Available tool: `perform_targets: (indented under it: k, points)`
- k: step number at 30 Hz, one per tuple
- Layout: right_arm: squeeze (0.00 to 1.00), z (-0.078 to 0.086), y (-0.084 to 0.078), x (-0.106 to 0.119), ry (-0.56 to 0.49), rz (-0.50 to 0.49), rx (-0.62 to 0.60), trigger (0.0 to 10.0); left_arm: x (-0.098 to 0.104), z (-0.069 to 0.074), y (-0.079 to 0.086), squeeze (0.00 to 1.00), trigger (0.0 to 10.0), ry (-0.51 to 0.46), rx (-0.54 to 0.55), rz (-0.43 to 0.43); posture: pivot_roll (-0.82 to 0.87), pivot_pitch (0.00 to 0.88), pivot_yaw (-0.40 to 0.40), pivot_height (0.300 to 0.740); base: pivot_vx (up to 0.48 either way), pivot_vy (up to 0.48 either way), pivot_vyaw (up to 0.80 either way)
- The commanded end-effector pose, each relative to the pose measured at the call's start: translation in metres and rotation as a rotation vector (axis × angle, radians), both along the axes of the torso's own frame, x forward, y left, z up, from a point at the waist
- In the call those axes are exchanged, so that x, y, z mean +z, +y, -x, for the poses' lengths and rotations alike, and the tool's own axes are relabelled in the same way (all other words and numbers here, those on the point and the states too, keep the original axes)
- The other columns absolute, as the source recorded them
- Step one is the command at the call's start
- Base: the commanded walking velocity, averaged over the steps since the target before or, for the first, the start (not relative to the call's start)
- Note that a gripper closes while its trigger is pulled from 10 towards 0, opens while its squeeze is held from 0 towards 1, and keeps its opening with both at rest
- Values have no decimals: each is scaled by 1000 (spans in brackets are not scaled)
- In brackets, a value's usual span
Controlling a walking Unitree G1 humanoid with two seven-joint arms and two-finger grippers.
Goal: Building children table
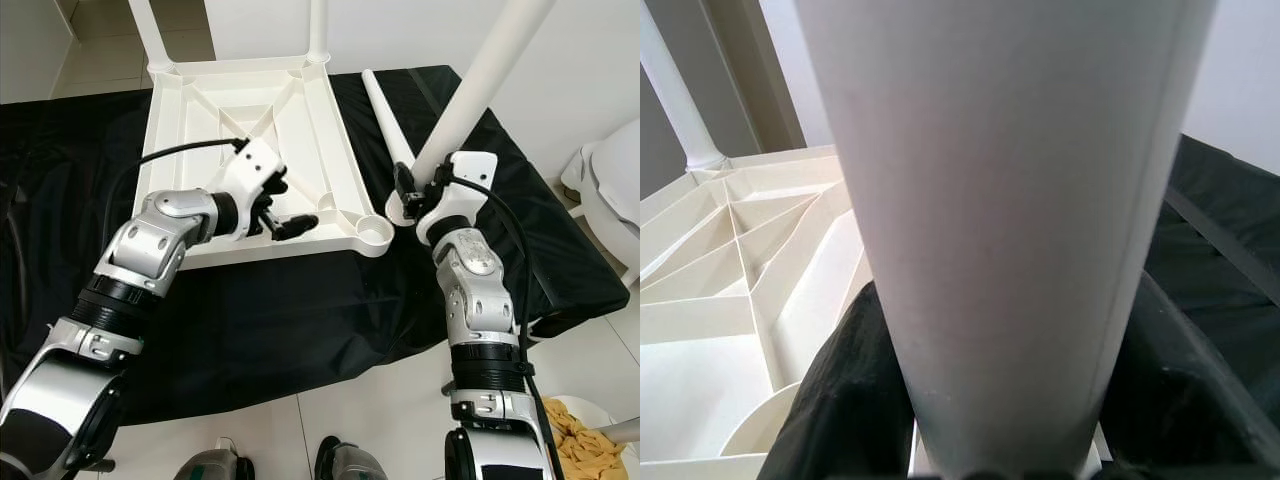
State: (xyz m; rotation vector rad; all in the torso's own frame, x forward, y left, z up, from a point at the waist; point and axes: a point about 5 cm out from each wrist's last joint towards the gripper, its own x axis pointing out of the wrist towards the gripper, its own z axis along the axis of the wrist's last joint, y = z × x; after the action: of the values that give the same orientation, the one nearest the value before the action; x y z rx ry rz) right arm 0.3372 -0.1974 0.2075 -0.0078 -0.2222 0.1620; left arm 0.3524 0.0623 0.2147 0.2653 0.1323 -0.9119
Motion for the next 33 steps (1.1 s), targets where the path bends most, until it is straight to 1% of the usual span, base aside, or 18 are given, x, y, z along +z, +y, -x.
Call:
perform_targets:
  k: [1, 10, 13, 25, 28, 33]
  points:
    - [0, 2, 1, 4, -29, 3, 6, 10000, 4, -9, 6, 0, 10000, -39, 172, 40, 36, 79, 24, 740, 0, 0, 0]
    - [0, 1, 1, 4, -31, 5, 10, 10000, 6, -13, 9, 0, 10000, -53, 194, 46, 36, 79, 24, 740, 0, 0, 0]
    - [0, 1, 1, 5, -33, 6, 11, 10000, 6, -13, 8, 0, 10000, -56, 191, 47, 35, 74, 20, 740, 0, -185, 0]
    - [0, 2, 1, 4, -32, 9, 16, 10000, 4, -13, 8, 0, 10000, -52, 197, 45, 35, 71, 17, 740, 0, -322, 0]
    - [0, 2, 2, 4, -32, 10, 19, 10000, 4, -14, 8, 0, 10000, -44, 205, 60, 35, 69, 16, 740, 0, 0, 0]
    - [0, 2, 3, 4, -32, 12, 25, 10000, 7, -15, 10, 0, 10000, -64, 224, 64, 36, 67, 14, 740, 0, 0, 0]
